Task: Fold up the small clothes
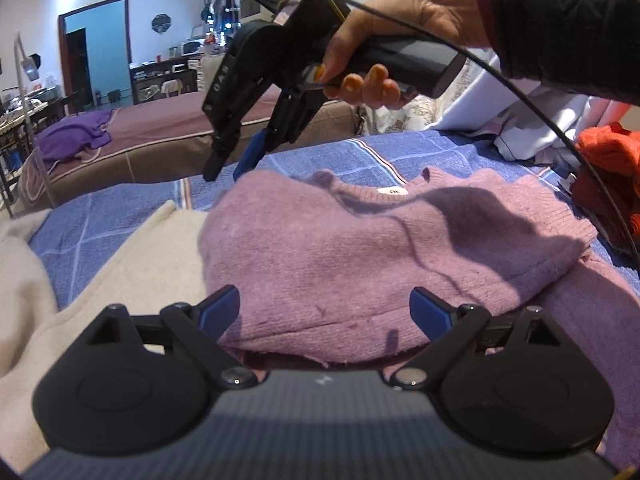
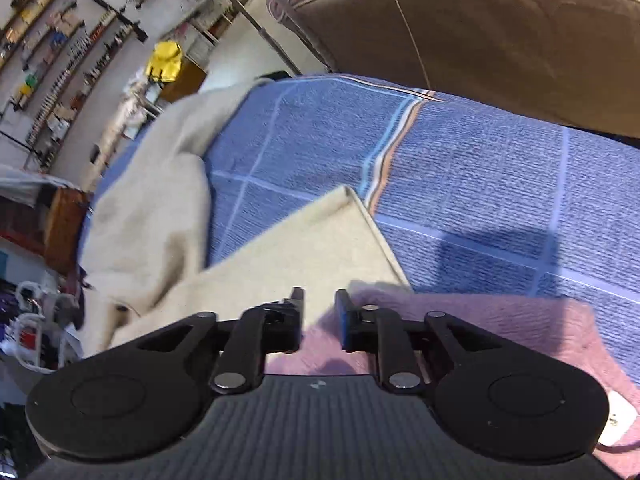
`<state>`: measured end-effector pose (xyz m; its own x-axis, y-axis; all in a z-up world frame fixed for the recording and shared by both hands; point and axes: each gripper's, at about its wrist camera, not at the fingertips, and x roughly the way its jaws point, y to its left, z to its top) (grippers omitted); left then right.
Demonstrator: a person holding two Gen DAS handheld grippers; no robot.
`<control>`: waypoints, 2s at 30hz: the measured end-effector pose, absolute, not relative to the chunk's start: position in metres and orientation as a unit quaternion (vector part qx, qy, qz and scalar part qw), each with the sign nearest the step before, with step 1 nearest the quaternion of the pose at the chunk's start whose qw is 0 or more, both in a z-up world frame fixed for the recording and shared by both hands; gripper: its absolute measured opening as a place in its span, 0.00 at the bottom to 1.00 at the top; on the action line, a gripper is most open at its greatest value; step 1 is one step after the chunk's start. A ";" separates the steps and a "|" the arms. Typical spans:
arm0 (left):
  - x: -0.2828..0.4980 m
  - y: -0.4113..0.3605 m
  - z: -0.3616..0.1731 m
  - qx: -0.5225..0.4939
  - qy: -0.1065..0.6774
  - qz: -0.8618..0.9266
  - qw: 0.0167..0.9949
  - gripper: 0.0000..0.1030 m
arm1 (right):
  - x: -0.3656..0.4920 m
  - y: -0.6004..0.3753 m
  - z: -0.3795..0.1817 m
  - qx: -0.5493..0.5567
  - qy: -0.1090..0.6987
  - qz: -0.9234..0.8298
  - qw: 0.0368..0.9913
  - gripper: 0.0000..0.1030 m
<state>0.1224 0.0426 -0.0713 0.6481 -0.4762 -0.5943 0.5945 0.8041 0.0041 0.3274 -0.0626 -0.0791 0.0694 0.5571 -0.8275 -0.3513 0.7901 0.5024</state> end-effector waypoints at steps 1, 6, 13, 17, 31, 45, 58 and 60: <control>0.125 0.038 -0.074 0.101 0.299 -0.300 0.900 0.90 | 0.324 -0.070 -0.077 0.081 0.607 0.311 0.726 0.78; 0.139 0.014 -0.099 0.136 0.339 -0.291 0.884 0.93 | 0.317 -0.097 -0.089 0.135 0.667 0.338 0.650 0.91; 0.139 0.012 -0.107 0.142 0.355 -0.291 0.877 0.97 | 0.306 -0.079 -0.103 0.215 0.690 0.388 0.572 0.88; 0.144 0.015 -0.105 0.129 0.357 -0.290 0.878 0.97 | 0.318 -0.083 -0.098 0.261 0.627 0.351 0.645 0.74; 0.153 0.013 -0.107 0.106 0.370 -0.280 0.879 1.00 | 0.239 -0.051 -0.066 -0.059 0.487 0.379 0.784 0.67; 0.101 0.082 -0.065 0.081 0.363 -0.239 0.897 0.97 | 0.121 -0.119 -0.018 -0.079 0.369 0.308 0.873 1.00; 0.037 0.078 -0.043 0.112 0.355 -0.211 0.904 0.99 | 0.072 -0.163 -0.091 -0.050 0.400 0.176 0.898 1.00; 0.029 0.078 -0.041 0.124 0.345 -0.215 0.905 1.00 | 0.046 -0.174 -0.072 -0.043 0.391 0.181 0.901 1.00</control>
